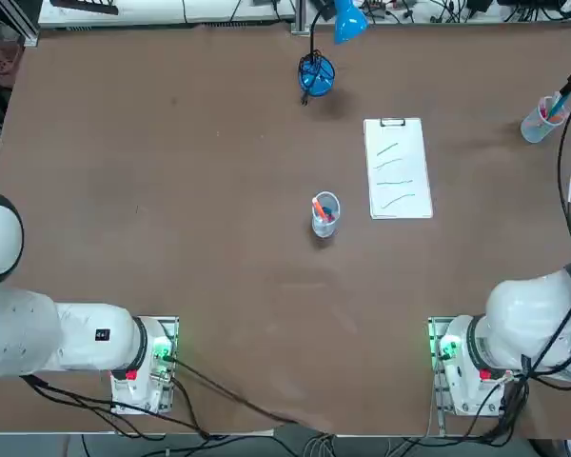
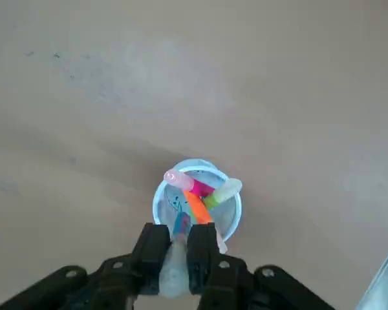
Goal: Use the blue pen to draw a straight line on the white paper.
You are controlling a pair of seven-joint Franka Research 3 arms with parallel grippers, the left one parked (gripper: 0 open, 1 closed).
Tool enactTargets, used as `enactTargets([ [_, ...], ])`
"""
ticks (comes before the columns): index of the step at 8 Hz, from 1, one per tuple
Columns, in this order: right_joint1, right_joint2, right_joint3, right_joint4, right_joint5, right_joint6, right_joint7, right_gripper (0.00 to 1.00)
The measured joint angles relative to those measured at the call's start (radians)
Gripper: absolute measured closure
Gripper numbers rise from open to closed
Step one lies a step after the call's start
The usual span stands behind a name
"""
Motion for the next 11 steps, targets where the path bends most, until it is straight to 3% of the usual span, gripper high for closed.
enactTargets([
  [2,-0.001,0.001,0.000,0.000,0.000,0.000,0.000,0.78],
  [6,-0.001,0.003,0.007,0.033,0.001,-0.005,0.000,0.05],
  [8,0.007,0.001,0.022,0.094,0.004,-0.070,0.007,0.00],
  [9,0.033,-0.001,0.028,0.163,0.007,-0.168,0.046,0.00],
  [11,0.147,-0.029,0.036,0.316,0.013,-0.361,0.244,0.00],
])
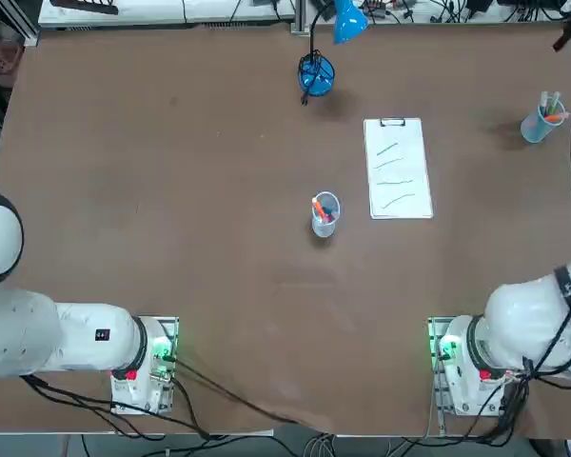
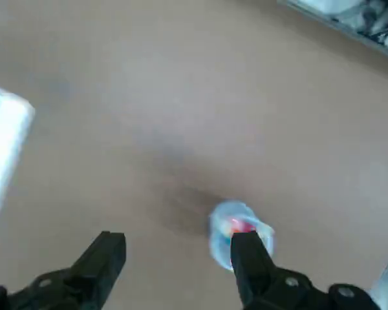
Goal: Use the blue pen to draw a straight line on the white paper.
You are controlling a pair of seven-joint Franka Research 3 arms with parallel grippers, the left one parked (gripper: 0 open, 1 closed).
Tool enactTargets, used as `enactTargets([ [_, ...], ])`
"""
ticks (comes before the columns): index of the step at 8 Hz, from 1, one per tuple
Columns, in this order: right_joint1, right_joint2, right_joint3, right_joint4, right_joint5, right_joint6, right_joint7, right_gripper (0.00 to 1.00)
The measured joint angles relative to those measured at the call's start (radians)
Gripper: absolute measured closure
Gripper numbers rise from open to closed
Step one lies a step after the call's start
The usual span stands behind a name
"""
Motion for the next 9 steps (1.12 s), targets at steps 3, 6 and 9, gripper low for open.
enactTargets([
  [3,0.232,-0.142,0.004,0.049,-0.001,-0.151,0.415,0.00],
  [6,0.325,-0.252,0.004,0.015,-0.012,-0.286,0.600,0.00],
  [9,0.333,-0.440,-0.002,-0.195,-0.033,-0.291,0.624,0.00],
])
